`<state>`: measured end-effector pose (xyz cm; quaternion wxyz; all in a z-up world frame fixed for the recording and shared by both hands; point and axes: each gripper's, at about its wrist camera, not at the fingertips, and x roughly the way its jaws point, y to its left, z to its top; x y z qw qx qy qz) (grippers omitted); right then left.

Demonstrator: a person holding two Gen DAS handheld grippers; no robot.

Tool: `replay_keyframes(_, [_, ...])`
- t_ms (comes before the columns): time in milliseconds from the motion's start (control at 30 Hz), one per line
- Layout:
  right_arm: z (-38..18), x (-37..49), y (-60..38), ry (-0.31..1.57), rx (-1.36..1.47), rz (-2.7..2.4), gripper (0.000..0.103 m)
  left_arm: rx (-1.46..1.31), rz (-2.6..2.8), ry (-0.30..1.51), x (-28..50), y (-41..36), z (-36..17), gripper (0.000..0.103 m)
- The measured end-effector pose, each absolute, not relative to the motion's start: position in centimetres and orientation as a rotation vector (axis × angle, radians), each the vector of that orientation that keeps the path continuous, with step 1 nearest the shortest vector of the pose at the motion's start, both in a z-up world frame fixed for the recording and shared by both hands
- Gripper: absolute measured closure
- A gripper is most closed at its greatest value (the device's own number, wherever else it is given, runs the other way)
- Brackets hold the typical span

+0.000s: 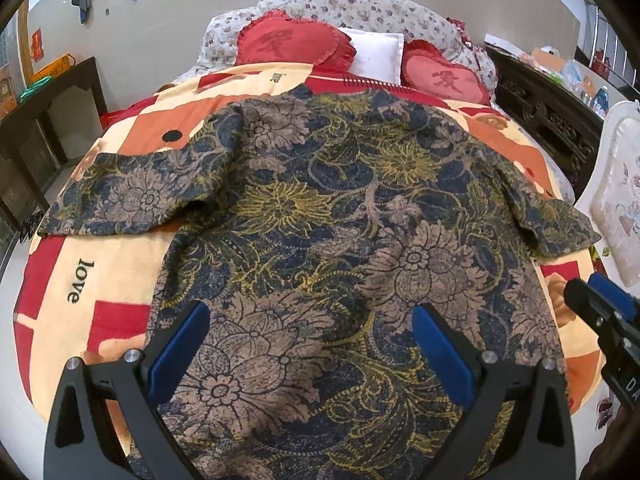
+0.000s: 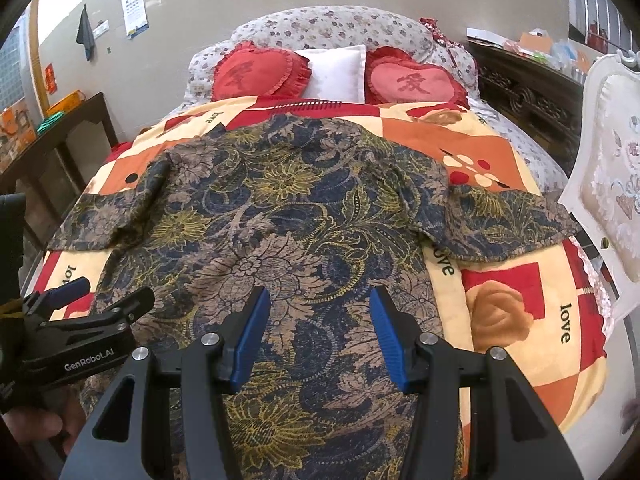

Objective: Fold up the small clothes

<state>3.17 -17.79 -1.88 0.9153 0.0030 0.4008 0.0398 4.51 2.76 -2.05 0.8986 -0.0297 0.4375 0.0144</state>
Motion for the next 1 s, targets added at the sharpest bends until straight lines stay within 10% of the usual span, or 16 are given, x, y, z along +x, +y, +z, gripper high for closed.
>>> replay_keyframes(1000, [-3.6,4.6,-17.2,0.855,0.003,0.096,0.050,-0.108,0.022,0.930,5.6,3.2,-4.0,0.000])
